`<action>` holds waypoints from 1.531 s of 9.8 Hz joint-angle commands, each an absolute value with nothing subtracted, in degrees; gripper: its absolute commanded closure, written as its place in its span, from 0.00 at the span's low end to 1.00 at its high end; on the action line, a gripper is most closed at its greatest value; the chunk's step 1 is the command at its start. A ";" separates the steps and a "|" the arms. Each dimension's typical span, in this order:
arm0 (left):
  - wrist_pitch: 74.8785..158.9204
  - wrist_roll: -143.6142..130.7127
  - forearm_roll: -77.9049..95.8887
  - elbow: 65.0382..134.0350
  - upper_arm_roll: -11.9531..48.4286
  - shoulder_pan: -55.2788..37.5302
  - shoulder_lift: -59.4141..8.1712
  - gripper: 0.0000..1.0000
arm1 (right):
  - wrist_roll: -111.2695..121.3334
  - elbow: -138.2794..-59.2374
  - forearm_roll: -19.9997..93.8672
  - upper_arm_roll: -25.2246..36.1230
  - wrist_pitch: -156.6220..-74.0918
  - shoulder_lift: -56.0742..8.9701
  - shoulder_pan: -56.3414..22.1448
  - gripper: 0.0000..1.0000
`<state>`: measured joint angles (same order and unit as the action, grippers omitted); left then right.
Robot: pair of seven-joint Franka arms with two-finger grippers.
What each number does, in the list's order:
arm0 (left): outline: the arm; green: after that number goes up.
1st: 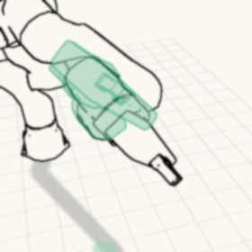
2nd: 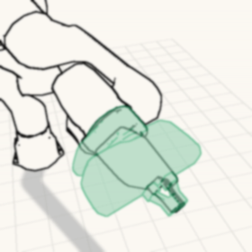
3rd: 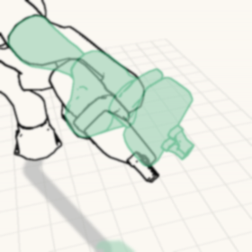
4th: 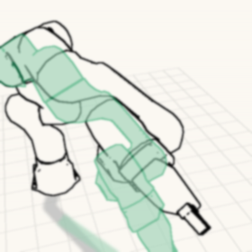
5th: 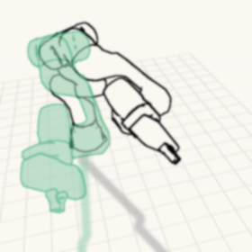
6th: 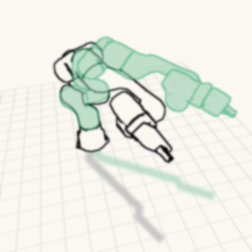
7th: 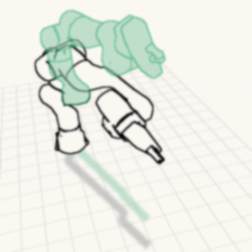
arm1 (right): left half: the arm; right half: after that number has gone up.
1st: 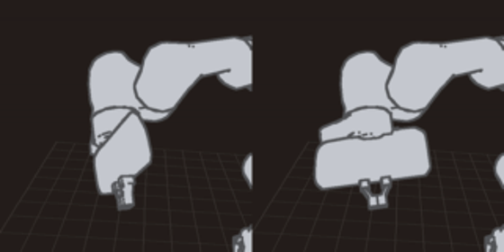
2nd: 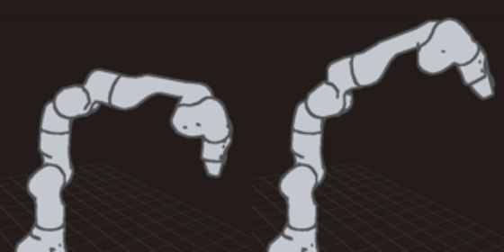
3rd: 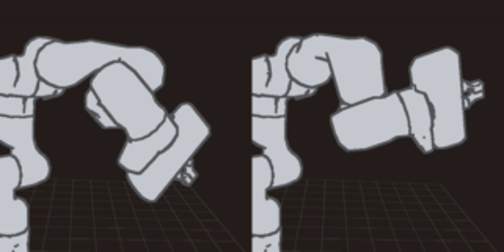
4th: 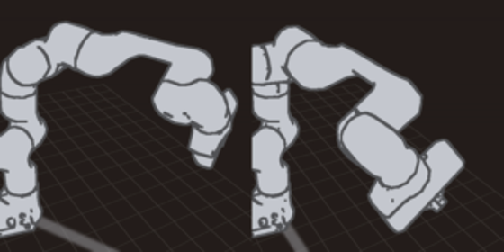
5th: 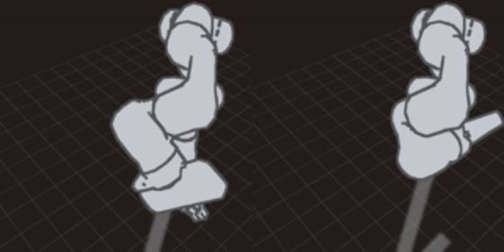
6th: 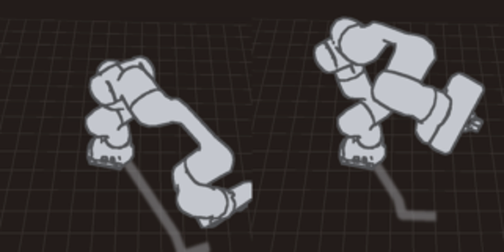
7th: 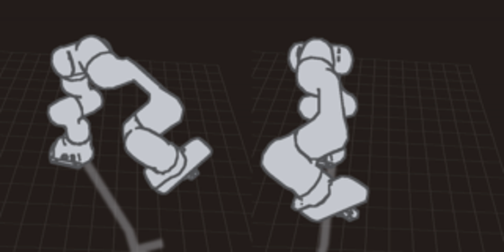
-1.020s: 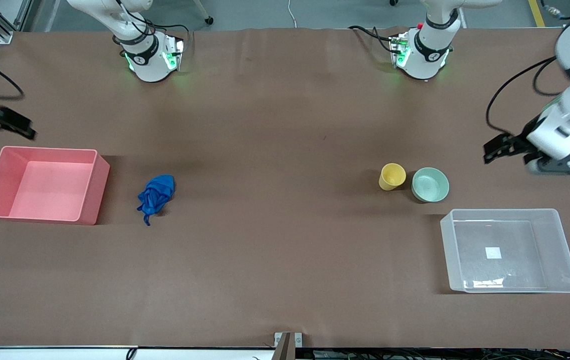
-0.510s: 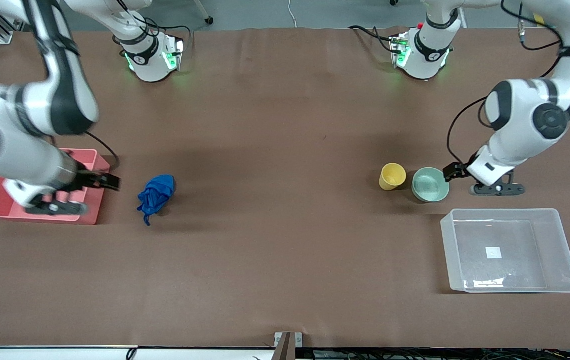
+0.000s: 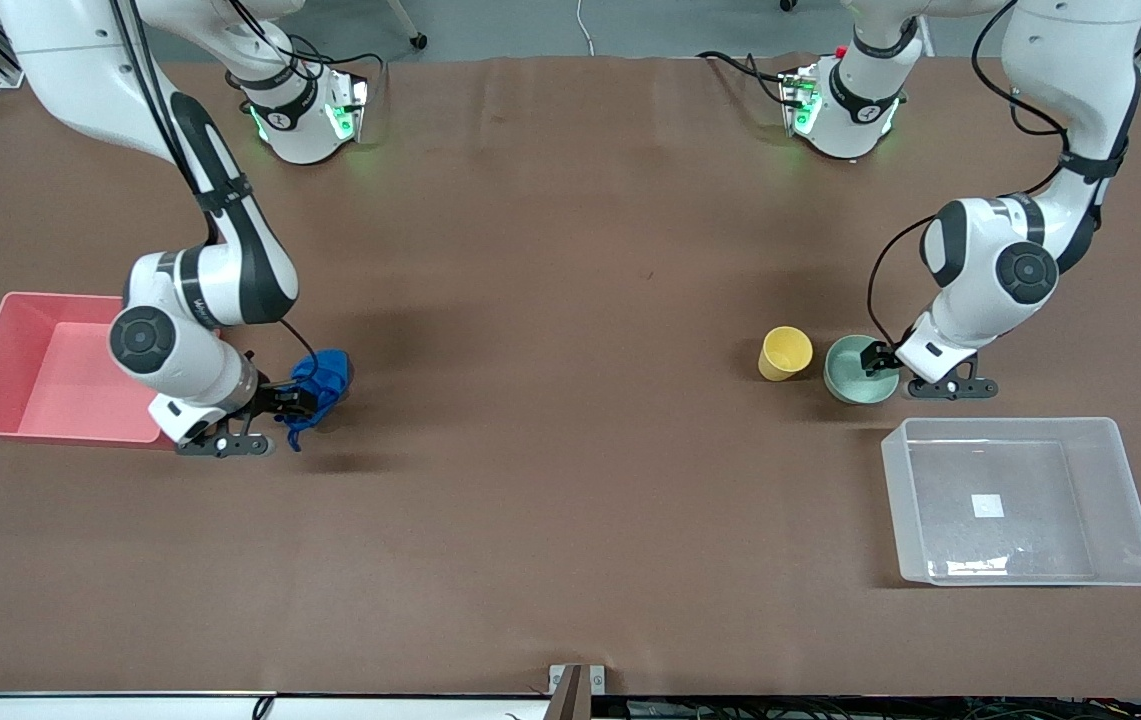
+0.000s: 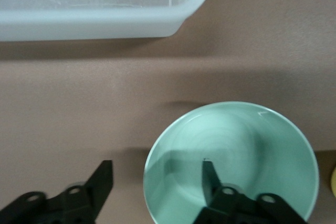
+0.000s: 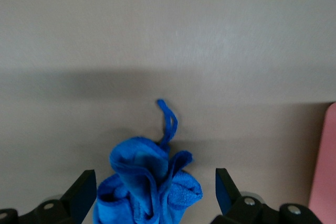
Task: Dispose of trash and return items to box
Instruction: 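Grasp the blue cloth with the right gripper while the left gripper grasps the bowl, then carry the cloth into the bin while the left gripper lowers the bowl into the box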
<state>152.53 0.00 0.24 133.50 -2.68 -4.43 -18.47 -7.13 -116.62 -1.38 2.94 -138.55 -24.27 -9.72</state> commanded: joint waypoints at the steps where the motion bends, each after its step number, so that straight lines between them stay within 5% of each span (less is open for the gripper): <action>1: 154.07 0.44 0.79 133.77 -2.72 -4.39 -20.74 0.86 | -7.82 -121.10 -2.20 2.90 -142.97 -23.46 -9.76 0.04; 2: 154.07 0.53 0.79 133.86 -2.72 -4.39 -20.92 0.94 | -8.78 -122.77 -2.20 2.81 -145.96 -24.34 -9.84 0.14; 3: 153.90 0.61 0.79 134.03 -2.72 -4.48 -20.31 0.97 | -9.05 -123.74 -2.20 2.81 -147.81 -24.61 -9.84 0.42; 4: 152.68 0.88 0.79 134.29 -2.72 -4.48 -18.21 0.99 | -9.84 -124.10 -1.85 2.81 -149.49 -25.22 -10.10 0.81; 5: 150.06 0.88 0.79 134.56 -2.72 -4.40 -16.37 0.99 | -12.63 -124.54 -1.85 2.81 -150.02 -25.31 -10.19 0.99; 8: 137.94 1.05 0.79 132.73 -2.72 -3.96 -6.71 0.99 | -16.06 -123.49 -1.85 2.73 -148.37 -24.70 -11.60 1.00; 10: 132.64 1.31 0.70 125.29 -3.42 -3.52 -6.85 0.99 | -20.90 -114.14 -1.58 2.72 -130.37 -21.03 -12.04 1.00; 12: 129.84 5.52 1.14 113.09 -5.97 -3.25 -13.50 1.00 | -19.87 -99.56 -1.49 2.99 -108.20 -19.60 -9.16 1.00; 15: 126.57 6.68 1.23 95.24 -7.12 -2.64 -26.50 1.00 | -2.63 -97.03 -1.76 3.16 -100.83 -15.04 2.49 1.00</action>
